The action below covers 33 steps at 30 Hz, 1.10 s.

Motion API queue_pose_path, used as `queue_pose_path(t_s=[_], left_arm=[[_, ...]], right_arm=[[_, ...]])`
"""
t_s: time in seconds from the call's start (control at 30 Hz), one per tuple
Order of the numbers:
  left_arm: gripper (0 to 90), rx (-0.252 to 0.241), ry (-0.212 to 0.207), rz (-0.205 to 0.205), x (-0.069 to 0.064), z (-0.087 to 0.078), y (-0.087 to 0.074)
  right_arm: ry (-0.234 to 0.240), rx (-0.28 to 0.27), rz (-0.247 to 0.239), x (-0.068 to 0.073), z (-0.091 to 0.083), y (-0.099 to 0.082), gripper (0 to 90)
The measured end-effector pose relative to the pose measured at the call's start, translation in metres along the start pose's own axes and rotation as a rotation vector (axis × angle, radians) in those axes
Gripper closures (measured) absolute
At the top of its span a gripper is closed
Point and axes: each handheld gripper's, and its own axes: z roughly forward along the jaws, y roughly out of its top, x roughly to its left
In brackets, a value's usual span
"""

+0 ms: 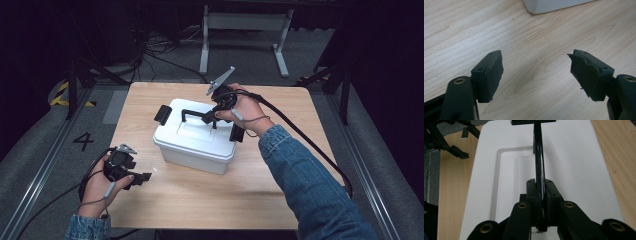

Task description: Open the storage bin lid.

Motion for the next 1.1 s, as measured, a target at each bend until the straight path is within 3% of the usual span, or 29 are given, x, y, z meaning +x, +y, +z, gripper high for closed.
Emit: queue_pose_path(t_s=[0.27, 0.4, 0.7, 1.1], left_arm=[[26.8, 0.01, 0.003, -0.003, 0.0, 0.0, -0.006], [26.8, -0.003, 0.018, -0.014, 0.001, -0.003, -0.008], [26.6, 0.011, 0.007, -0.012, 0.001, 0.001, -0.005], [26.5, 0.021, 0.005, -0.002, 0.002, 0.004, -0.002]], right_arm=[[-0.011, -0.014, -0.007, 0.001, -0.008, 0.006, 84.8], [-0.011, -0.034, -0.009, 0.001, -0.019, 0.008, 84.8], [-0.039, -0.058, -0.013, 0.003, -0.043, 0.007, 84.8], [-0.077, -0.09, -0.026, 0.014, -0.084, -0.011, 84.8]])
